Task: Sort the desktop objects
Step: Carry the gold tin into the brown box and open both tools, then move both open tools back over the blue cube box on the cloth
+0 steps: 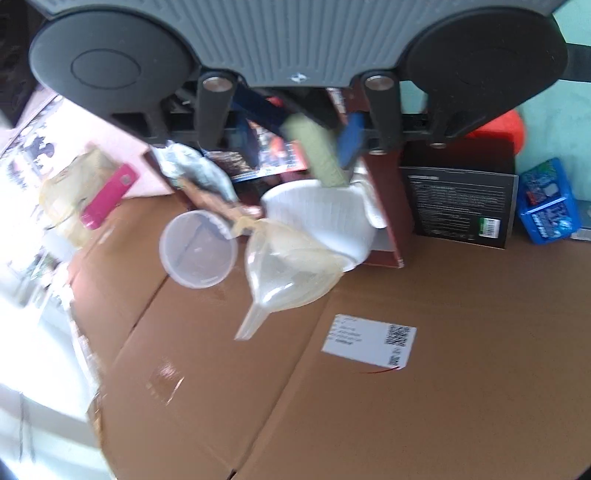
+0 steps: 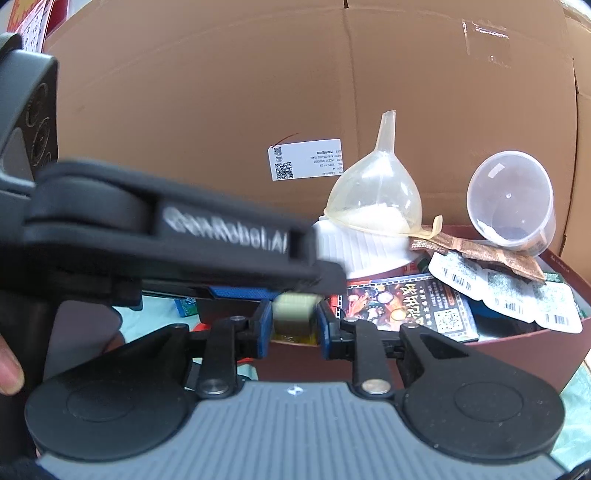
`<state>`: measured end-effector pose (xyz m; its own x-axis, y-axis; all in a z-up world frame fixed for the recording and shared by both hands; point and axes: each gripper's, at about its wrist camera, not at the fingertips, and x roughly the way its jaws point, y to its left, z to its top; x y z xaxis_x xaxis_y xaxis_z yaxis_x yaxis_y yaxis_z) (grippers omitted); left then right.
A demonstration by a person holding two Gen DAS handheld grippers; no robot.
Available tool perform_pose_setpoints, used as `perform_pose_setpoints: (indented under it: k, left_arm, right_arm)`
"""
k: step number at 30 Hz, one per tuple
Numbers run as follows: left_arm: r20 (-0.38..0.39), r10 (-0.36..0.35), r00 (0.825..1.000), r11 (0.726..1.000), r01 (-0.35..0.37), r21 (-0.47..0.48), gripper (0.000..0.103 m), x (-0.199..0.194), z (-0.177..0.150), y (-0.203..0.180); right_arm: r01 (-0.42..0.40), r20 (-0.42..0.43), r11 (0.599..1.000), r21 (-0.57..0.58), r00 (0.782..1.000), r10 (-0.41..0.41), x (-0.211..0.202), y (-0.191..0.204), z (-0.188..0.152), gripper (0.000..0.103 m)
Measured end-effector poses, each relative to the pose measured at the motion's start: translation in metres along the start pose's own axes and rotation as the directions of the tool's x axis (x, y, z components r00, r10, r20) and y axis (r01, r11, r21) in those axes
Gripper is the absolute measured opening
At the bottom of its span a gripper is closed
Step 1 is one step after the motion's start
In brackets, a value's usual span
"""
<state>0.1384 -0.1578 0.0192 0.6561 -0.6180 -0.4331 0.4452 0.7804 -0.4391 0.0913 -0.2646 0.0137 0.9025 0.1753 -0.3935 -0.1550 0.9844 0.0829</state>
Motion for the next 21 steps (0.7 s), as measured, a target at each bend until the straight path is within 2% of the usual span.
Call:
perform_pose_setpoints:
  k: [2,4,5,7,10,14,21]
  left_arm:
    - [0.018,-0.021,1.000,1.000,0.021,-0.001,0.089,-0.006,-0.001,-0.002]
    - [0.037,0.005,0.999,1.000,-0.005,0.015,0.099,-0.012,-0.001,-0.005]
    - [0.048,0.010,0.999,1.000,-0.011,0.022,0.099,-0.015,-0.002,-0.006]
    - [0.051,0.004,0.999,1.000,-0.006,0.025,0.099,-0.019,-0.003,-0.005]
    - [0.044,0.011,0.999,1.000,-0.011,0.002,0.100,-0.024,-0.006,-0.002]
    - [0.053,0.021,0.998,0.999,-0.020,-0.027,0.100,-0.034,-0.011,0.003]
    - [0.068,0.049,0.996,0.998,-0.047,-0.041,0.100,-0.054,-0.019,0.012]
  right_arm:
    - [0.009,0.003,1.000,0.001,1.000,-0.009,0.001,-0.001,-0.002,0.029]
    - [0.020,0.008,1.000,0.003,1.000,-0.020,0.000,-0.001,-0.001,0.035]
    - [0.036,0.013,0.999,0.002,0.999,-0.036,-0.002,-0.001,-0.001,0.047]
    - [0.053,0.036,0.999,0.000,0.998,-0.053,-0.007,0.000,-0.002,0.061]
    - [0.043,0.035,0.999,-0.006,0.998,-0.043,-0.009,0.001,-0.003,0.066]
    - [0.036,0.038,0.999,-0.001,0.999,-0.036,-0.011,0.003,-0.006,0.081]
    - [0.007,0.062,0.999,-0.032,0.998,-0.005,-0.020,0.019,-0.008,0.089]
